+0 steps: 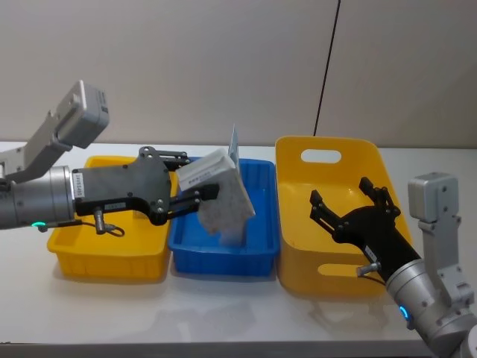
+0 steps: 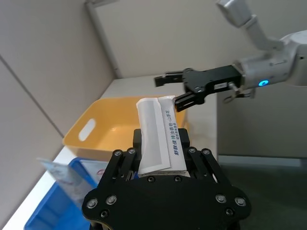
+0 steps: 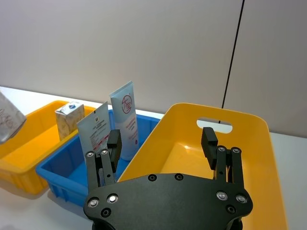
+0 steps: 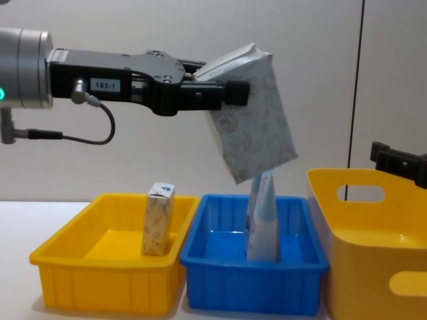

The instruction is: Bimanual collaborative sorting of washing and personal care products

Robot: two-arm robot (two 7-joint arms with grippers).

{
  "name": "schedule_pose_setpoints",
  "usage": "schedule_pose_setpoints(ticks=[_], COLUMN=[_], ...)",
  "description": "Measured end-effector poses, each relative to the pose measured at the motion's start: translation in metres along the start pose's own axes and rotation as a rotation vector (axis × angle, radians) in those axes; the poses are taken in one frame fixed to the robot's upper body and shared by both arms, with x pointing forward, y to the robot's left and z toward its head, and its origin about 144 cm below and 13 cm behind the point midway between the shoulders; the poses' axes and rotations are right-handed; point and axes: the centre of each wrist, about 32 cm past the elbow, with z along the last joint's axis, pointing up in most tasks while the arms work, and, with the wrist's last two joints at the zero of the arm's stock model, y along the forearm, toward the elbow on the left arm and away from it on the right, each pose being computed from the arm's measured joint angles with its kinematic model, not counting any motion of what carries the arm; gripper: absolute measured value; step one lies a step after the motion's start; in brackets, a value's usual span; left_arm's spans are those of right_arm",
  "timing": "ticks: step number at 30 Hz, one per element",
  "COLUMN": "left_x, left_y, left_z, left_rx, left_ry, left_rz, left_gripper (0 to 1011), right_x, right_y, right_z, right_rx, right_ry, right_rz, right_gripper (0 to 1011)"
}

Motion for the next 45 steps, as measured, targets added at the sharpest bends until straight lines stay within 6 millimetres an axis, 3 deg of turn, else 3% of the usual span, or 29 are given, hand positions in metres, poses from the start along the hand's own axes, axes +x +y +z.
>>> schedule_pose_setpoints(ticks=[45], left_x=[-0.004], left_y=[-0.021], left_z=[-0.006], left_rx=[-0.015], left_ry=[0.032], left_rz=[-0.210], left_gripper=[376], right_x=[0.000], right_y=[0.000], right_z=[0.000], right_rx=[0.000], right_ry=[0.000], right_rz=[0.000], right_gripper=[1000])
